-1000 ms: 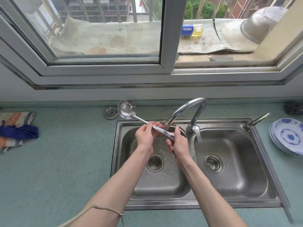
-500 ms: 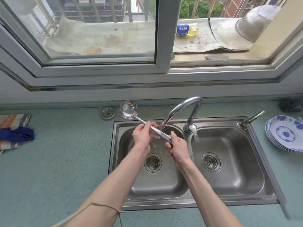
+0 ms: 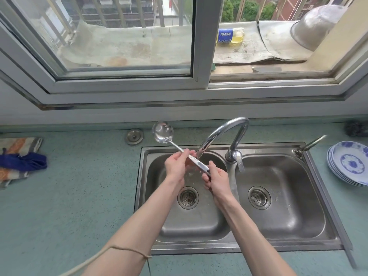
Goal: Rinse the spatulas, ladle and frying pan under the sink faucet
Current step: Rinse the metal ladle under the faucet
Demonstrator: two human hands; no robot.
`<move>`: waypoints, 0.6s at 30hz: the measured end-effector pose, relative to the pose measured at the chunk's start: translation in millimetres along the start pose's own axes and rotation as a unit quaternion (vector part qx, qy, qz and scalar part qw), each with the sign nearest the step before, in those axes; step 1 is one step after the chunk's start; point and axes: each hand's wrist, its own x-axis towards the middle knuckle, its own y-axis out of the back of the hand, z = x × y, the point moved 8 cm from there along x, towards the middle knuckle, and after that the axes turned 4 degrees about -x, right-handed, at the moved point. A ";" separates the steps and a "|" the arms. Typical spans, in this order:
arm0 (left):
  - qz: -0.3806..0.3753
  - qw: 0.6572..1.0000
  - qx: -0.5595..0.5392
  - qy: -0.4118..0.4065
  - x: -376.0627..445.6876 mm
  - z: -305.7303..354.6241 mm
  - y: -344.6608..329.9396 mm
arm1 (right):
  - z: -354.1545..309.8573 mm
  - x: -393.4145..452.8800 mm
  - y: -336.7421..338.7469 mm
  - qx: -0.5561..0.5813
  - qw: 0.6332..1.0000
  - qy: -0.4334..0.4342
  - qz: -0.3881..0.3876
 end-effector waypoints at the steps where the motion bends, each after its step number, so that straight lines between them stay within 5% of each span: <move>1: -0.026 0.999 0.024 -0.002 -6.6 -3.3 -6.2 | -1.9 2.6 -2.7 -0.001 1.000 0.002 0.006; 5: -0.104 0.993 0.054 0.018 -27.1 -28.4 -23.1 | -5.5 7.5 -8.8 0.013 1.000 0.002 0.027; 11: 0.012 0.999 -0.040 -0.004 10.1 -1.0 7.8 | -3.8 -6.3 -2.9 -0.019 1.000 0.020 -0.012; 18: -0.058 0.998 0.004 0.033 -18.9 -22.5 -18.2 | -11.9 -0.2 -12.7 -0.019 1.000 0.020 0.005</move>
